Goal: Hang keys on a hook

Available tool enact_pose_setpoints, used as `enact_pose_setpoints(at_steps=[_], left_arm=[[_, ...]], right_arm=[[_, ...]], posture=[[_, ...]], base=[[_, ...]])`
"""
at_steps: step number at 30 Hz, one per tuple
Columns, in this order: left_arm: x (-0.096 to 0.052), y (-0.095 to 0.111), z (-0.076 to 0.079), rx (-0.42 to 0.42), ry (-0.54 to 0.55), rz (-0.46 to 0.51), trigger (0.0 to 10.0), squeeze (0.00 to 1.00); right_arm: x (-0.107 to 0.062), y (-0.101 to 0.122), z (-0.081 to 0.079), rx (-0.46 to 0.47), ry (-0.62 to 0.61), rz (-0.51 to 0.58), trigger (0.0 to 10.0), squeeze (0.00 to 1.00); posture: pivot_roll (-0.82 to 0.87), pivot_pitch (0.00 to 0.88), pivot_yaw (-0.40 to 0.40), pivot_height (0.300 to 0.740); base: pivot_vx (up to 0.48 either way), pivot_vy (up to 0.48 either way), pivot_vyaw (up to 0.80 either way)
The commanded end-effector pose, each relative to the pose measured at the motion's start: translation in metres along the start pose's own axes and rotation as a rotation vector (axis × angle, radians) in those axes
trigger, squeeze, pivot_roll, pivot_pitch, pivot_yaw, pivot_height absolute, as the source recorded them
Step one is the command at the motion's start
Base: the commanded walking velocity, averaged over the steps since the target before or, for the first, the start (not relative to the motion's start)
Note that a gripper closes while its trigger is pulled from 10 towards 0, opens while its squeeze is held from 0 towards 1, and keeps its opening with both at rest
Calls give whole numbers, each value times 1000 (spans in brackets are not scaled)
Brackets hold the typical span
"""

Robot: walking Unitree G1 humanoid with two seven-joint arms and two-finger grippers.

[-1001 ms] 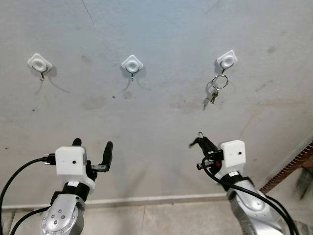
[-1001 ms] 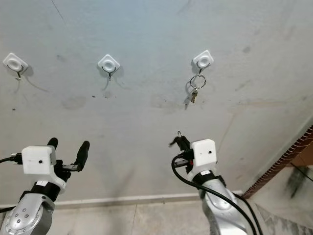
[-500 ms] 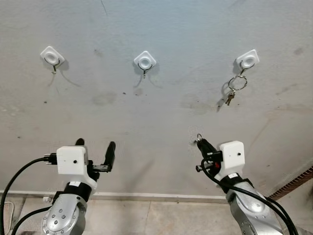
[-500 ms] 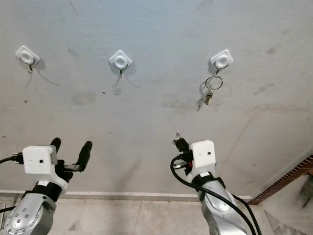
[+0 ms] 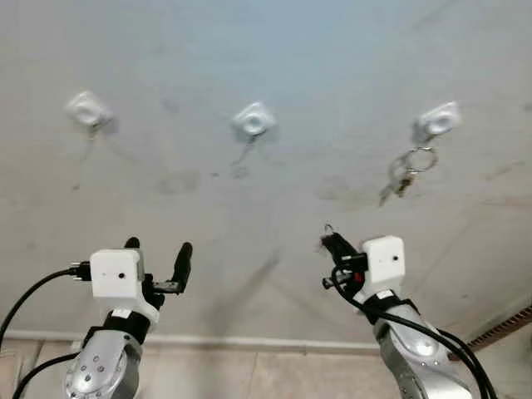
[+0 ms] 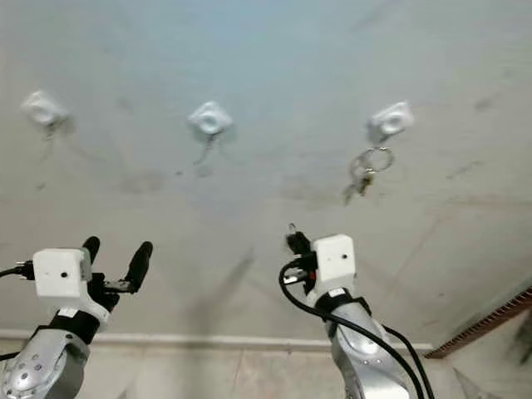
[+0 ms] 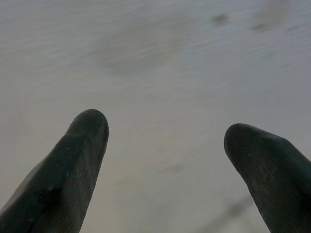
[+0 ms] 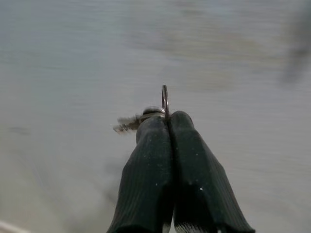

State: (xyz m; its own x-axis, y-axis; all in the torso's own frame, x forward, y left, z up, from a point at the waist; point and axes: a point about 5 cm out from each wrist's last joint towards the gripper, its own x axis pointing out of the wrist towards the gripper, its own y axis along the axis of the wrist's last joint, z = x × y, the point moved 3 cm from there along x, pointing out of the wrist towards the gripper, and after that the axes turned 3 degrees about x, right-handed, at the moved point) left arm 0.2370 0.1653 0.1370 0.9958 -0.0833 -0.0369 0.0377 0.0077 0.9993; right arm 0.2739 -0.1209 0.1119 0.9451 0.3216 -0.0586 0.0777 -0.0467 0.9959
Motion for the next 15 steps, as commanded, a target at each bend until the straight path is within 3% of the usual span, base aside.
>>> enact_pose_setpoints(at_steps=[1, 15], left_arm=[[-2, -1, 4, -8, -19, -11, 10000, 0], [-9, -9, -3, 75, 15, -46, 10000, 0]], right_arm=[[-3, 3, 3, -9, -8, 8, 10000, 0], [-3, 4, -1, -2, 21, 14, 10000, 0]], posture=[[116, 72, 17, 740], [123, 72, 18, 740]], base=[[0, 0, 0], [0, 0, 0]])
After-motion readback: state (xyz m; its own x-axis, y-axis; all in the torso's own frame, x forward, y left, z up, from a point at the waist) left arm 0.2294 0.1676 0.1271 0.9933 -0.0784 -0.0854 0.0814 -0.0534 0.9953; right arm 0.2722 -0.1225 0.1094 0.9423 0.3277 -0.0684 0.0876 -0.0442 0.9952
